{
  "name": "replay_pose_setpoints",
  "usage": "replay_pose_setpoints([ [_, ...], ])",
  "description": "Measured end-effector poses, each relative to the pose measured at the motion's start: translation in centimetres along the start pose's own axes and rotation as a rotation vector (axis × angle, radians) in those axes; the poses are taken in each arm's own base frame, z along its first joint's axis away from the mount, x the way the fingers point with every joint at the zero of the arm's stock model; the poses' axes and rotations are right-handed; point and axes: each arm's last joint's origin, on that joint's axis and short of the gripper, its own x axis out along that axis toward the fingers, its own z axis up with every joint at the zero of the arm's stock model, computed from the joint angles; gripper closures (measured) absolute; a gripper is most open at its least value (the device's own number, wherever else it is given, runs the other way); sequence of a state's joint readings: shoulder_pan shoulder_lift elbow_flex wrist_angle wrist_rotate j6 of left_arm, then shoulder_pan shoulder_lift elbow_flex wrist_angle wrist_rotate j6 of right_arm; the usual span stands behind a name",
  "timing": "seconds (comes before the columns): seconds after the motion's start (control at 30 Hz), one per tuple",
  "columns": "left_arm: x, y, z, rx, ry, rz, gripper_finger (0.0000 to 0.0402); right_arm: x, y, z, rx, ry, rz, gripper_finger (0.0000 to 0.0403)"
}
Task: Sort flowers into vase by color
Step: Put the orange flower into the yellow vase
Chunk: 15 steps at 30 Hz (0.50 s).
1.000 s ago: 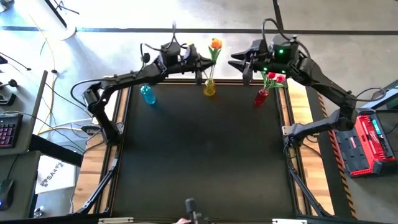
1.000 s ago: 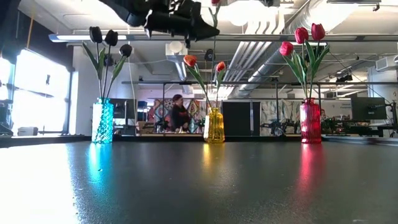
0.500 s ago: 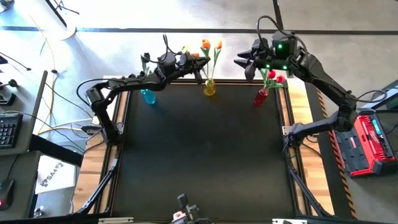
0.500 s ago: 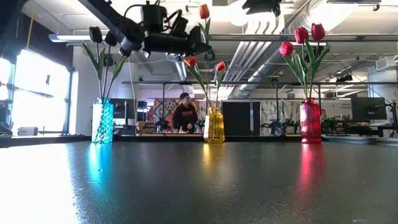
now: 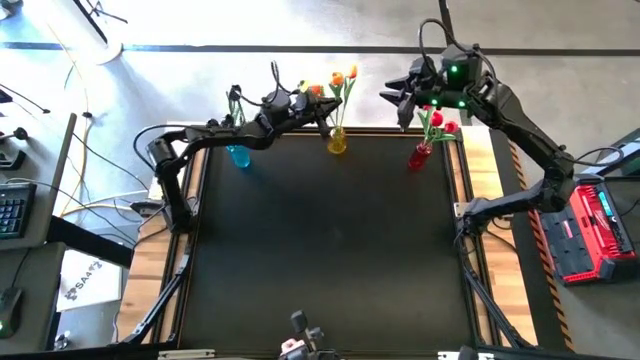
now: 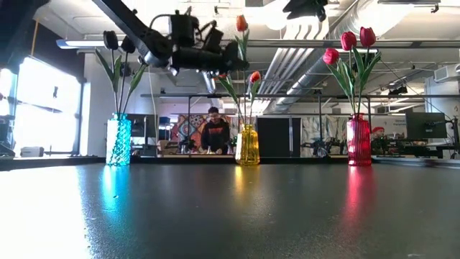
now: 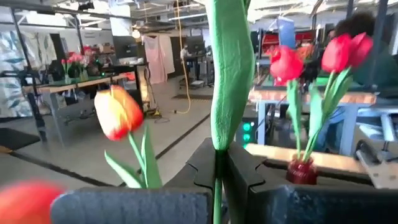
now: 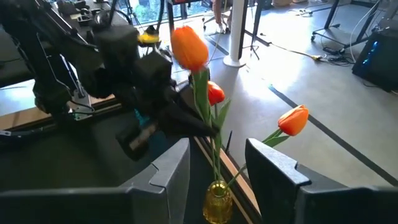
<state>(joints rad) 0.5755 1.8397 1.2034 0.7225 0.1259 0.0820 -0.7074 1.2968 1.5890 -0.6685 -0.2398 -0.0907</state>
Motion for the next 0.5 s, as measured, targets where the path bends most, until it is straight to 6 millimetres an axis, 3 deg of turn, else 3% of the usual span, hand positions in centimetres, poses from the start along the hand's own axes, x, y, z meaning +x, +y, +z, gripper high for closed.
replay_pose_setpoints([
  [0.23,0.6,0.0,-1.9,-0.029,0.031,0.017,0.0401,0.0,0.0,0.0,-0.015,0.002,0.002,0.0258],
  [0.5,0.6,-0.1,-2.6,-0.039,0.109,0.045,0.04,0.0,-0.2,-0.1,-0.033,0.008,-0.006,0.0258],
])
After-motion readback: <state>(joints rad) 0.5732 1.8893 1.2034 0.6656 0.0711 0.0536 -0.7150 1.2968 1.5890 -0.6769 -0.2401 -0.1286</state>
